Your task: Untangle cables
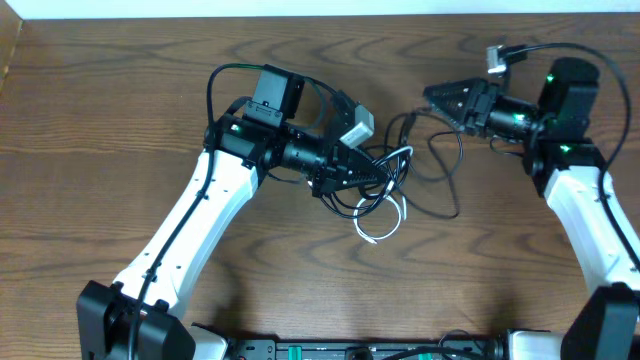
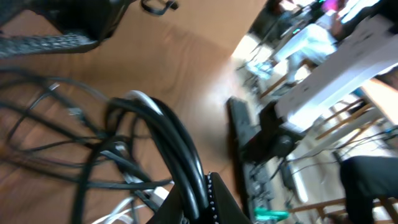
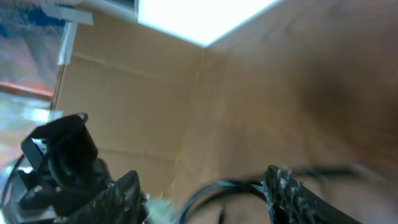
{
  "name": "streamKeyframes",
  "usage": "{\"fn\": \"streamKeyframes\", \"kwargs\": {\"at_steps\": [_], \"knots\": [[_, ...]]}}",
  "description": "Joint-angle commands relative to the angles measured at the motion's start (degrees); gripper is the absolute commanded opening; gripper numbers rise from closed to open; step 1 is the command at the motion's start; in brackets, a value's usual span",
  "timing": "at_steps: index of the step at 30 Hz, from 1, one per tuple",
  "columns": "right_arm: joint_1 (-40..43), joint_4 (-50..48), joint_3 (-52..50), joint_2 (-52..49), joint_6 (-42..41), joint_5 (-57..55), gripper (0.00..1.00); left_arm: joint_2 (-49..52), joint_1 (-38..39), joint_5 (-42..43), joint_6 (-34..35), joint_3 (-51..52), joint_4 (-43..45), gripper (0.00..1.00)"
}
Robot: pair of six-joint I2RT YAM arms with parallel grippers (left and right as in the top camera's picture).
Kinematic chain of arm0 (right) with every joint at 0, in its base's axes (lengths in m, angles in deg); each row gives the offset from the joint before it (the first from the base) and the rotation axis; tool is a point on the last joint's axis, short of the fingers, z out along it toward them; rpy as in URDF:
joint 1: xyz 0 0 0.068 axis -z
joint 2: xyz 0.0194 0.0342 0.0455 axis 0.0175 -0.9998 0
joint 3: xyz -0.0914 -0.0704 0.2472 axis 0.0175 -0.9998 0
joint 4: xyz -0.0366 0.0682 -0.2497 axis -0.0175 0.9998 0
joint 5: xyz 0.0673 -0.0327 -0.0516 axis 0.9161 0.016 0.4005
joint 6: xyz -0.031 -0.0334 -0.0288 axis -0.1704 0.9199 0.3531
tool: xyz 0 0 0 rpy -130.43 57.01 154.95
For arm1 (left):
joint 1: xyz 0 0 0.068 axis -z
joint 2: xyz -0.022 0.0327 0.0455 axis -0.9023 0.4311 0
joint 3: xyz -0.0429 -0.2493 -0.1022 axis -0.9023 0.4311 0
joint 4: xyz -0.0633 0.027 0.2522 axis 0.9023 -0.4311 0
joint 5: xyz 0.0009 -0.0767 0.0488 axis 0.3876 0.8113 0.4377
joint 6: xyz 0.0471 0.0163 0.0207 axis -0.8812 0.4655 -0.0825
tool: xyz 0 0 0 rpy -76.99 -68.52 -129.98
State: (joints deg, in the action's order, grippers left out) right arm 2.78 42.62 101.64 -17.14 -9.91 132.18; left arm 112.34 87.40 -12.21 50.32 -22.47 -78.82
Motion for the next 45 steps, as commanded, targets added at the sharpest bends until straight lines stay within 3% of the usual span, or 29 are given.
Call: {"fn": "streamKeyframes", "kwargs": {"at_steps": [1,14,20,25,28,36,45], "knots": [[-1.77,-0.09,0.63,-1.62,-6.43,6.51,0.55,-1.57,0.17,-8.41,-2.25,-0.48,-0.87,0.07],[-3.89,0.46,0.63,-1.68,-5.22,10.91,0.48,-1.57,0.17,-21.70,-2.27,-0.48,-4.31,0.07],[-3.63,8.41,0.61,-1.68,-0.39,9.31,0.39,-1.57,0.17,-22.12,-3.32,-0.48,-4.57,0.07],[-3.65,20.63,0.61,-1.68,3.41,3.10,0.44,-1.57,0.17,-22.27,-4.63,-0.48,-4.55,0.07],[-3.80,25.66,0.57,-1.68,3.76,-1.60,0.56,-1.57,0.17,-22.25,-4.63,-0.48,-4.57,0.07],[-5.88,25.99,0.57,-1.68,1.57,-11.30,0.63,-1.57,1.20,-22.01,-4.61,-0.46,-4.59,0.07],[-9.33,23.41,0.57,-1.70,-0.20,-12.50,0.62,-1.57,3.30,-22.01,-4.59,-0.46,-4.59,0.07]]}}
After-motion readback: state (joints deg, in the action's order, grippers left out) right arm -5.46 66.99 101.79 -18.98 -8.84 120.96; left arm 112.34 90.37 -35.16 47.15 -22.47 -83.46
